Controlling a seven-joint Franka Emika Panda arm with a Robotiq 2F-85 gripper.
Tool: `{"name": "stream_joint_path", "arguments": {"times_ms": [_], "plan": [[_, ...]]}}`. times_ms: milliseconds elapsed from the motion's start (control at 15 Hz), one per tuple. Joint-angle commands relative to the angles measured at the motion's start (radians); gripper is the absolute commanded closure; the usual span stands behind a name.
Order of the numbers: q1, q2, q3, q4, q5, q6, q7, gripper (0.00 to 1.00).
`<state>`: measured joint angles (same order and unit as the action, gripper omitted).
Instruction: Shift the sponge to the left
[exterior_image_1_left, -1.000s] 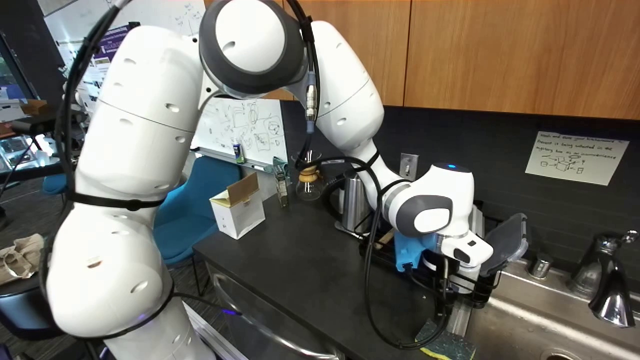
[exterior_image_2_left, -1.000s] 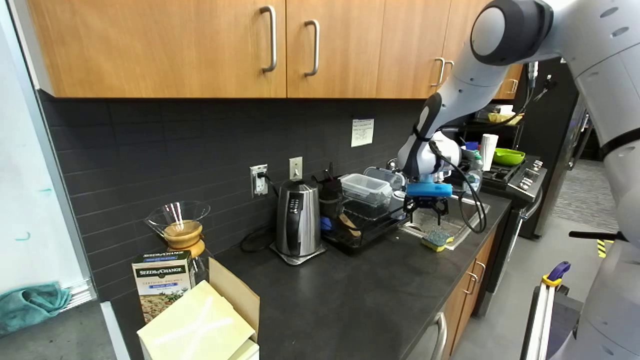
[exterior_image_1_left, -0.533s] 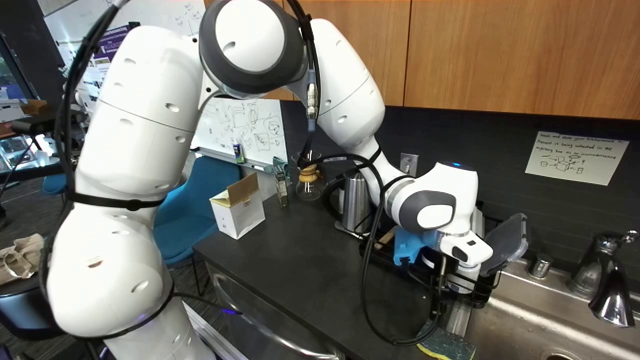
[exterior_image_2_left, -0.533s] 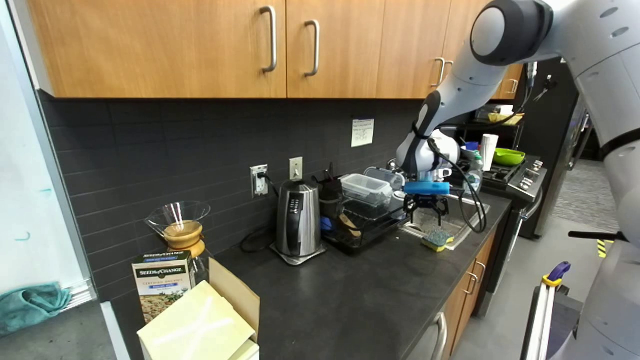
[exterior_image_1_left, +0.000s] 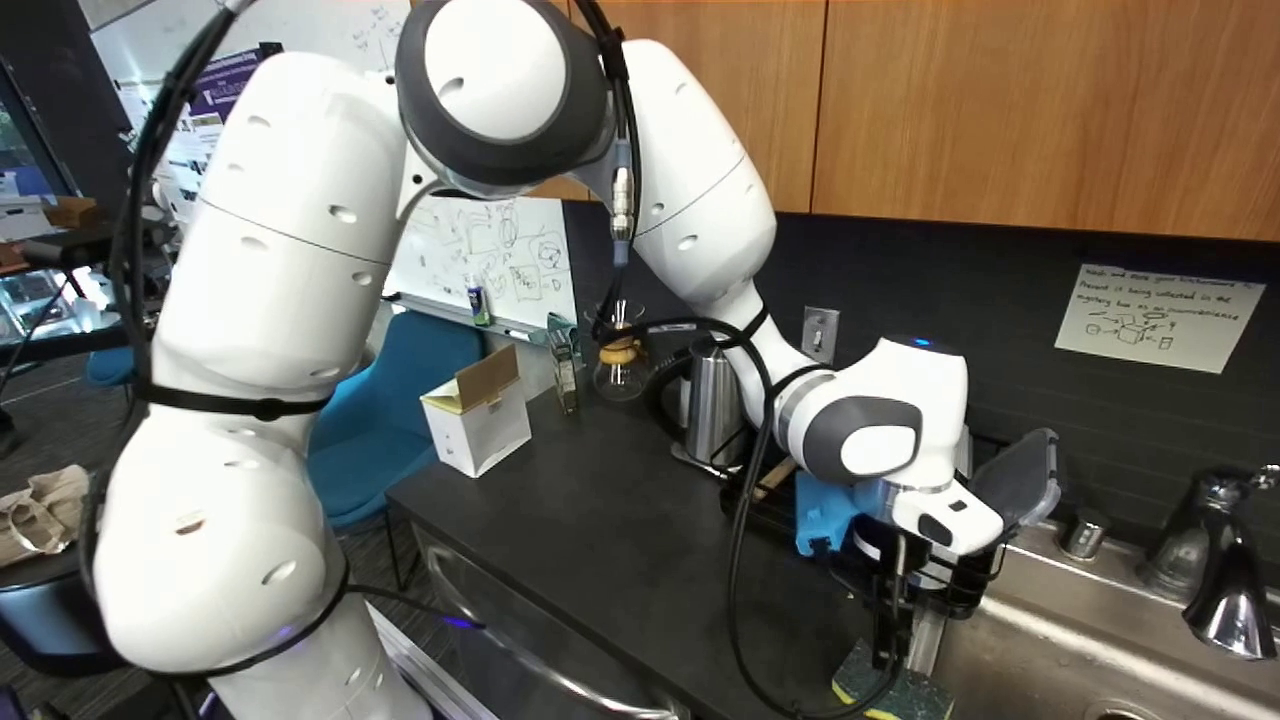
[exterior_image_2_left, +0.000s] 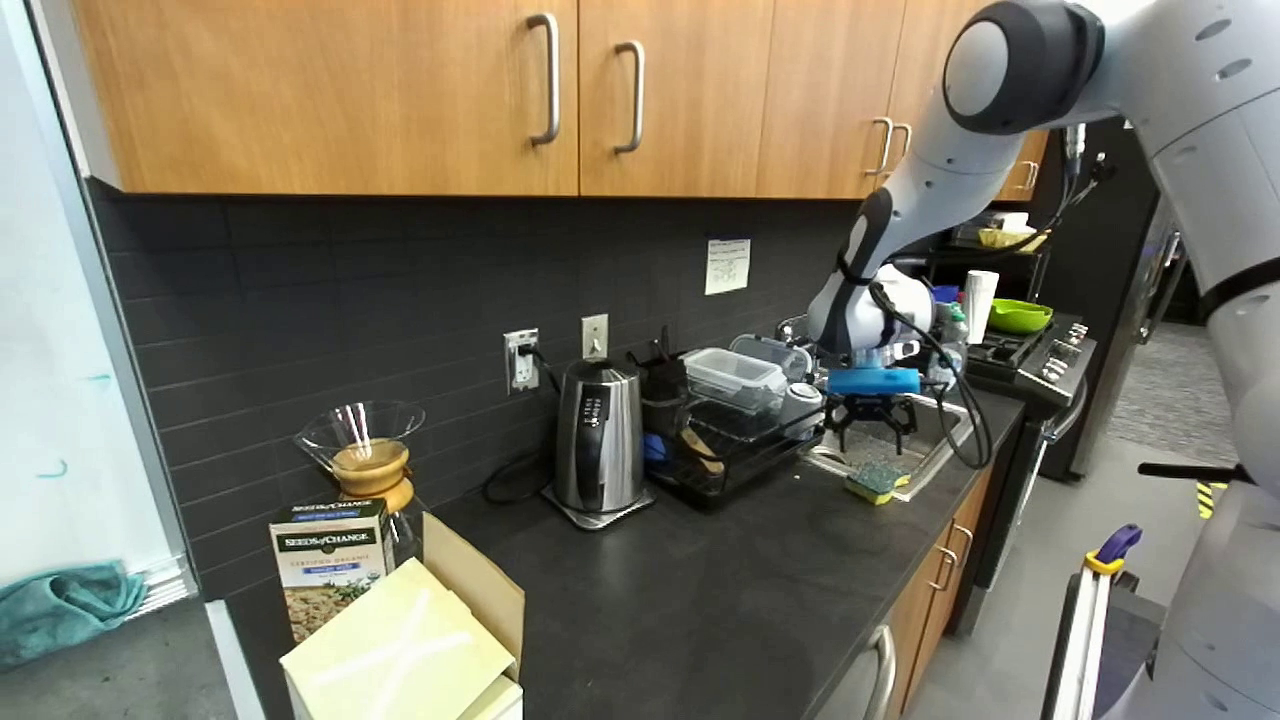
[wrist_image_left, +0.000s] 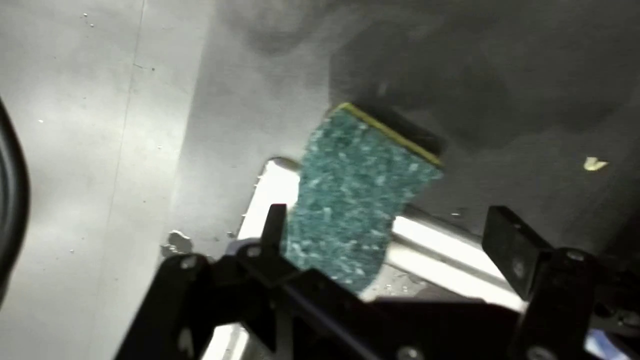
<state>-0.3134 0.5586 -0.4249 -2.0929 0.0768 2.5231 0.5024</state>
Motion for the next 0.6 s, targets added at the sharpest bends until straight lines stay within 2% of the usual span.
{"name": "stream_joint_path", "arguments": {"times_ms": [0, 200, 533], "plan": [[-0.012, 0.002, -0.025, -0.026, 0.003, 0.02, -0.043, 0.0], [-0.072, 0.0, -0.048, -0.075, -0.006, 0.062, -0.12, 0.0], [-0.054, -0.004, -0.044, -0.077, -0.009, 0.064, -0.122, 0.0]]}}
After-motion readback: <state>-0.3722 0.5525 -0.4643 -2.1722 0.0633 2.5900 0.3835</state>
